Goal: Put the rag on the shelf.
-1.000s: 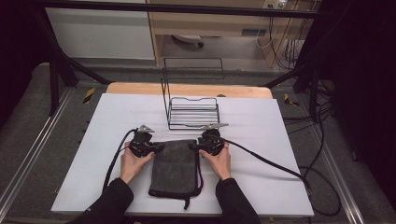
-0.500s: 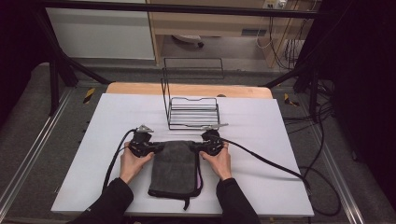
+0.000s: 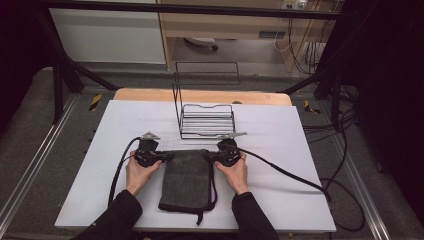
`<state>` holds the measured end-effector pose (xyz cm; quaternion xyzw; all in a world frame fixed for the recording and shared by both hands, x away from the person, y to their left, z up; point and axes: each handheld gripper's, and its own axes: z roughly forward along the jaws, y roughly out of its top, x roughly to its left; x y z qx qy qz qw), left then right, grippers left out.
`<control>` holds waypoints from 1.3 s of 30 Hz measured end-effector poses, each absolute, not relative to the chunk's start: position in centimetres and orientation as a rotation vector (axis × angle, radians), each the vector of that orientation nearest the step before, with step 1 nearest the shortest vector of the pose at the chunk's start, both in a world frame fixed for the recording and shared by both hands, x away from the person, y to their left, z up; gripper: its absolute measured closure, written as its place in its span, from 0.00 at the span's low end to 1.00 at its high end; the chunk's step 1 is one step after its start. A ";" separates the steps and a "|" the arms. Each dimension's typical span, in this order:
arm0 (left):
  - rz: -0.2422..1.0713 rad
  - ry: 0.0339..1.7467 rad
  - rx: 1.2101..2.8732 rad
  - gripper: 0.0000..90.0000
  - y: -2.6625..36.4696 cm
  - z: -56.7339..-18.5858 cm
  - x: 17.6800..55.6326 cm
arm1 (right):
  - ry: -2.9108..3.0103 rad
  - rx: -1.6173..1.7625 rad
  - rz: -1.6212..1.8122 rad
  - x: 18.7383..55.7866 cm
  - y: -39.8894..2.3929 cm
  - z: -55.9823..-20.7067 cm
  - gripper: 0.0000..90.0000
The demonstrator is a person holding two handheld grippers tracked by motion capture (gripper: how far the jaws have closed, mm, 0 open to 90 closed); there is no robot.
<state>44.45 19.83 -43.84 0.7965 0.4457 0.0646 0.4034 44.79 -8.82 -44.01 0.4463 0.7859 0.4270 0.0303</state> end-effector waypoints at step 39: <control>0.290 0.936 1.866 0.89 20.9 -36.9 40.2 | 2.231 1.128 1.565 40.5 -10.2 -37.8 0.88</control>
